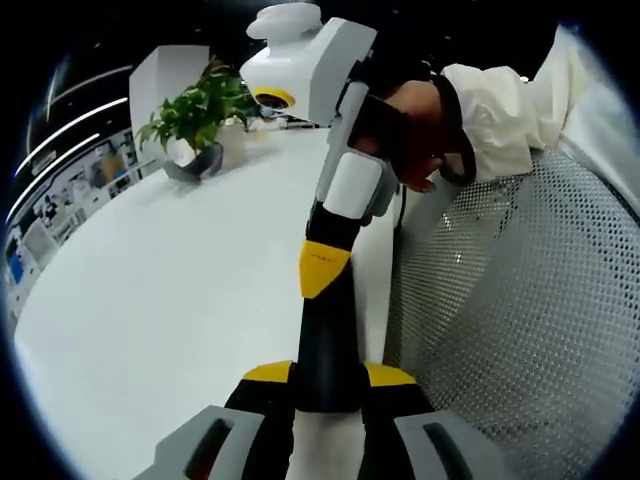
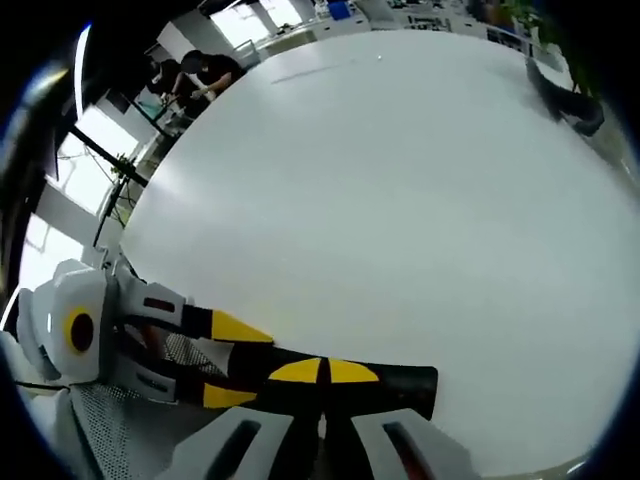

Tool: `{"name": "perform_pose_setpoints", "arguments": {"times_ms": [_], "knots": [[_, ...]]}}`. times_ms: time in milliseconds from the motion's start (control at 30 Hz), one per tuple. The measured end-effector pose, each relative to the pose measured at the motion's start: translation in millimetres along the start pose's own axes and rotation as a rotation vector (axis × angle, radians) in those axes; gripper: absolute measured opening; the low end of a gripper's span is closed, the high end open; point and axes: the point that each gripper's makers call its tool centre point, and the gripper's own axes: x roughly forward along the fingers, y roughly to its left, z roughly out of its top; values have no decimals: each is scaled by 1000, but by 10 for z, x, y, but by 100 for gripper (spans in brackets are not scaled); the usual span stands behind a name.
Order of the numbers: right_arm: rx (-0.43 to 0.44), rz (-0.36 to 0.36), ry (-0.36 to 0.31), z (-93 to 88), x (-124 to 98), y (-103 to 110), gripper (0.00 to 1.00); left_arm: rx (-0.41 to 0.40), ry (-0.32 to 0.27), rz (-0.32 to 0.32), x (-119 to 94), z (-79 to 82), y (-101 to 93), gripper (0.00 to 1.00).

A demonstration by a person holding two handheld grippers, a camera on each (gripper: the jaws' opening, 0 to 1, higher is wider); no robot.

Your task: Press the specified remote control buttons in sequence, fully releasing each button before pressing the next.

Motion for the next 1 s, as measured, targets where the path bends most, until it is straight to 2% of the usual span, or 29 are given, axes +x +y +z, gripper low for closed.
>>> {"name": "perform_pose_setpoints", "arguments": {"times_ms": [100,267,433,567,667,867,1000], "knots": [[7,1,28,17,10,3,0,0,1,0,3,-3,3,24],[9,5,40,-4,-11,1,0,1,2,0,3,-2,8,24],[63,14,25,7,-75,-35,0,2,2,1,4,0,10,24],[92,35,38,-13,-90,-3,0,-1,2,1,4,0,10,25],[91,52,69,-68,-79,47,0,-1,1,2,4,3,8,25],[71,20,92,-117,-65,15,0,-3,0,3,2,6,8,25],[68,26,90,-115,-67,21,0,-4,-2,3,5,3,11,25]]}}
